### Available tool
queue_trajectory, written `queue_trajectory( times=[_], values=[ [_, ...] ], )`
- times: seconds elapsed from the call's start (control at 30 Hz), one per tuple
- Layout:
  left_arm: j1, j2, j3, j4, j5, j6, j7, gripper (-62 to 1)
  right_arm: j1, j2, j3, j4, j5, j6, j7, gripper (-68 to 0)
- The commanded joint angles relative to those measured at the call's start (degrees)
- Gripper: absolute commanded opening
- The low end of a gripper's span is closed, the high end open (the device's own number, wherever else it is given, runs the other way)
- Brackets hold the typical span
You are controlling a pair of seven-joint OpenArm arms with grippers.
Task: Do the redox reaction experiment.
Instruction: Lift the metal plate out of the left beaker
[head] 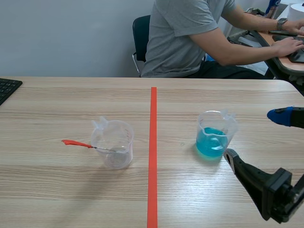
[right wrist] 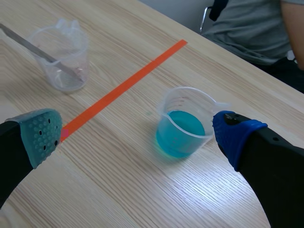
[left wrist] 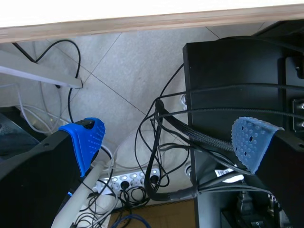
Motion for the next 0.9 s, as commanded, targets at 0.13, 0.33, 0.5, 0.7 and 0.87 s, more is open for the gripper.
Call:
queue_trajectory(
  times=[0.13,0.33,0.5,0.7,0.87],
  values=[
    [-1.3,0.2,0.5,-0.1,-0.3,-0.1,-1.2,-3.7,2.3,2.0,-3.8,1.2,-1.6,-0.5,1.3,0.4],
    [-1.3,0.2,0.5,-0.1,-0.4,-0.1,-1.2,-3.7,5.3,2.0,-9.6,1.2,-4.0,-0.5,1.2,0.4],
    [-1.3,0.2,0.5,-0.1,-0.4,-0.1,-1.1,-3.7,8.9,2.0,-16.1,1.2,-7.8,-0.5,1.2,0.4],
    [-1.3,0.2,0.5,-0.1,-0.4,-0.1,-1.2,-3.7,14.3,2.0,-24.9,1.2,-12.3,-1.4,0.9,0.4],
    [-1.3,0.2,0.5,-0.1,-0.4,-0.1,-1.2,-3.7,19.7,1.7,-33.2,1.2,-16.0,-4.4,-1.0,0.4]
  ],
)
